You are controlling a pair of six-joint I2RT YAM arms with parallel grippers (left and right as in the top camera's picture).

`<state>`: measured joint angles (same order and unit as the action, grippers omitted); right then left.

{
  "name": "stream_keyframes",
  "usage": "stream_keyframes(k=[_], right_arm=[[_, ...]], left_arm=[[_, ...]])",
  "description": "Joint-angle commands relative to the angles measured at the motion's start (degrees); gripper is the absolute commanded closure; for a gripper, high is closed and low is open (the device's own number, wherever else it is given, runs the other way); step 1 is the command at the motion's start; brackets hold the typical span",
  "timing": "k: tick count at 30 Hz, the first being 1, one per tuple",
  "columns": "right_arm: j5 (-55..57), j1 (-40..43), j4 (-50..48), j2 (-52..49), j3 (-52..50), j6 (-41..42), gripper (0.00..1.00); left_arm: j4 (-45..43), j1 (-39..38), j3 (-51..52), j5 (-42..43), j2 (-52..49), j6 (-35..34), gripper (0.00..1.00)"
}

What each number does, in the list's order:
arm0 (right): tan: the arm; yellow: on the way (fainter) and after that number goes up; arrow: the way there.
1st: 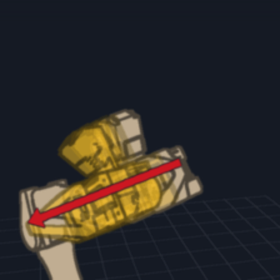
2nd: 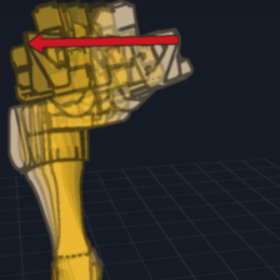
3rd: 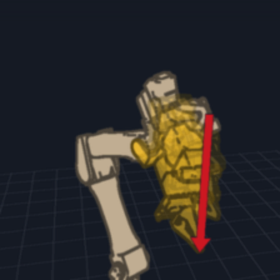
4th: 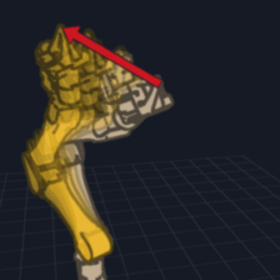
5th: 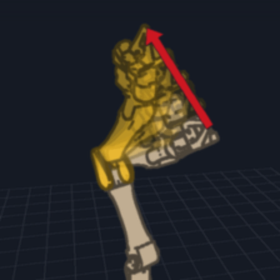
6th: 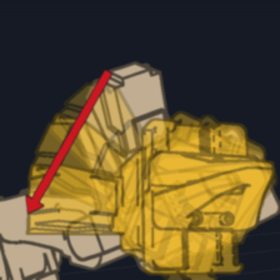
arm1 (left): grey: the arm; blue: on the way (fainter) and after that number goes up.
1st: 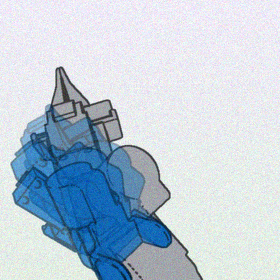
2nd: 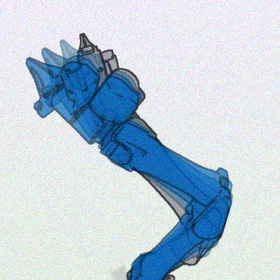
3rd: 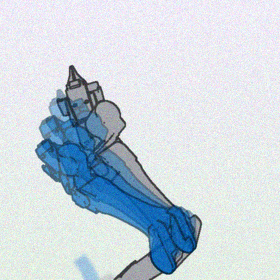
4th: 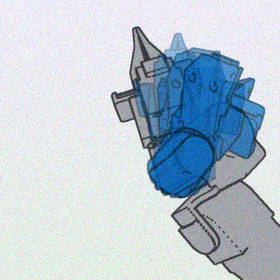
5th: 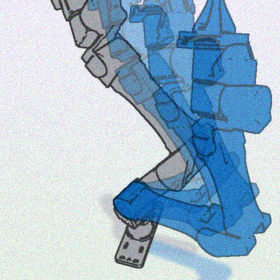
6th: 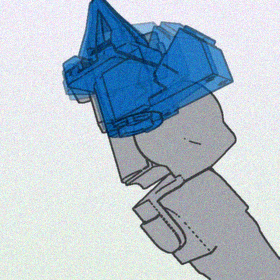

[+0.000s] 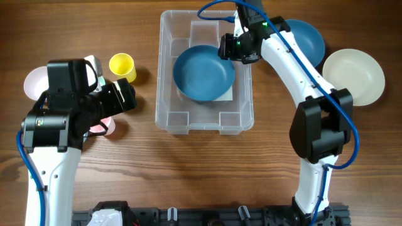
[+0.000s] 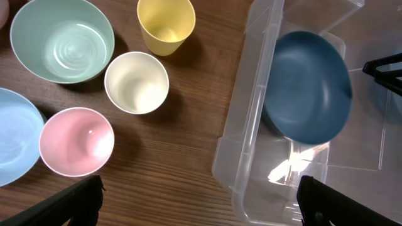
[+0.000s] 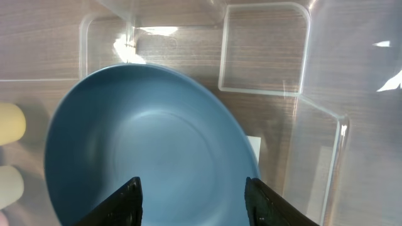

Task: Pack container
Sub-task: 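Carry the teal plate into the clear container and release, then grasp the far dark teal plate with the right gripper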

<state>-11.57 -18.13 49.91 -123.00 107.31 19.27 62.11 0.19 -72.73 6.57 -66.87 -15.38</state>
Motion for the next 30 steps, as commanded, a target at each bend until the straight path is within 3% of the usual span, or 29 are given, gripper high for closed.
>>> stream_keyframes(k=[1,5,8,9,12,20,30], right_arm=[[3.15,0.44,1.40,8.09,2.60,0.20,0.46],[15.08,3.91,3.39,20.20,3.87,2.86,0.32],[16.70,11.98,10.62,22.88,3.82,16.57,0.29],[16.41,16.11,15.21,21.73,3.39,23.47,0.24],[12.50,21.49,16.81,16.81,1.38,26.18,0.00],[4.61,22.49,18.18,-2.89,0.87,28.92,0.01],[5.66,22.49,12.15,-9.57,-0.02,31.93,0.01]], left_arm=[[-0.09,0.31,-1.03,0.48,-0.11,-0.11,0.00],[-0.09,0.31,-1.03,0.48,-0.11,-0.11,0.00],[-0.09,0.31,-1.03,0.46,-0.11,-0.11,0.00],[-0.09,0.31,-1.03,0.46,-0.11,-0.11,0.00],[-0.09,0.31,-1.03,0.46,-0.11,-0.11,0.00],[-0.11,0.31,-1.01,0.46,-0.11,-0.11,0.00],[-0.09,0.31,-1.01,0.46,-0.11,-0.11,0.00]])
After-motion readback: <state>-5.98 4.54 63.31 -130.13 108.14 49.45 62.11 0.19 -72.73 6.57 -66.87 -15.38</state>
